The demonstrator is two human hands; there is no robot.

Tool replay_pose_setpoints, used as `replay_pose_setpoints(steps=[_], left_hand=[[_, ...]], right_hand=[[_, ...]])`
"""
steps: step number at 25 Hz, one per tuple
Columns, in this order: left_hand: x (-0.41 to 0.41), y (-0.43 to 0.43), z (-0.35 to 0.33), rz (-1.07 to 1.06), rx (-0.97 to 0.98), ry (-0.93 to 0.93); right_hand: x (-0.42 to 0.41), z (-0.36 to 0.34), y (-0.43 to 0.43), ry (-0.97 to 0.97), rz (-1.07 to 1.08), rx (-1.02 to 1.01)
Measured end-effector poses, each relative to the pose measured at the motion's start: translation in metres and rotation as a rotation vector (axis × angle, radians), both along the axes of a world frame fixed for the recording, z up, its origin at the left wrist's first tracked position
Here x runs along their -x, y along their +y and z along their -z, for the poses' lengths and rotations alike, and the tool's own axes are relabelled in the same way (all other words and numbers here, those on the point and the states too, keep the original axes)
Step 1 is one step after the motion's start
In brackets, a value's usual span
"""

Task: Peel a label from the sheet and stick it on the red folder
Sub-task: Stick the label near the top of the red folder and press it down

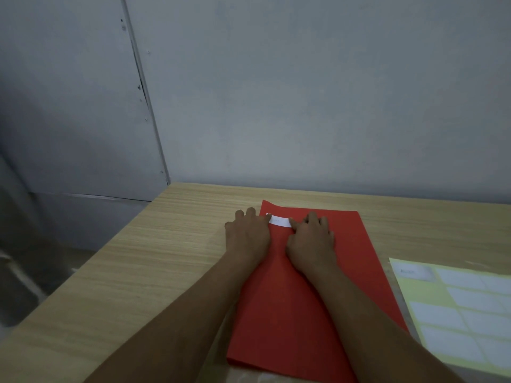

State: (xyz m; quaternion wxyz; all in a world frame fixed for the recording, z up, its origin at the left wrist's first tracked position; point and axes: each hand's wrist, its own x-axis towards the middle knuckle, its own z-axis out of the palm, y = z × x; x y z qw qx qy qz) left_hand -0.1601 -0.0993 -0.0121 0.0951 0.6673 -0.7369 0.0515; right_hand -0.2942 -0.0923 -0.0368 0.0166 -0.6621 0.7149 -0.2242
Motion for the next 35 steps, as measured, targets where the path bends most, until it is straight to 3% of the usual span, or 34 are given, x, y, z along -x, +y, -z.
replay_pose_setpoints(steps=[9, 16, 25, 30, 35], left_hand=[[-0.001, 0.005, -0.003, 0.045, 0.124, 0.045], [-0.001, 0.005, -0.007, 0.158, 0.081, -0.037], [-0.005, 0.003, -0.008, 0.122, 0.062, 0.214], [-0.009, 0.016, -0.013, 0.042, 0.059, 0.389], [-0.014, 0.041, -0.011, 0.043, 0.034, 0.398]], right_hand=[[0.001, -0.002, 0.006, -0.113, -0.014, 0.081], [0.002, -0.003, 0.008, -0.033, -0.077, 0.058], [0.013, -0.014, 0.01, -0.1, -0.112, 0.021], [0.042, -0.019, 0.036, -0.038, 0.029, 0.067], [0.057, -0.023, 0.069, -0.003, 0.158, -0.015]])
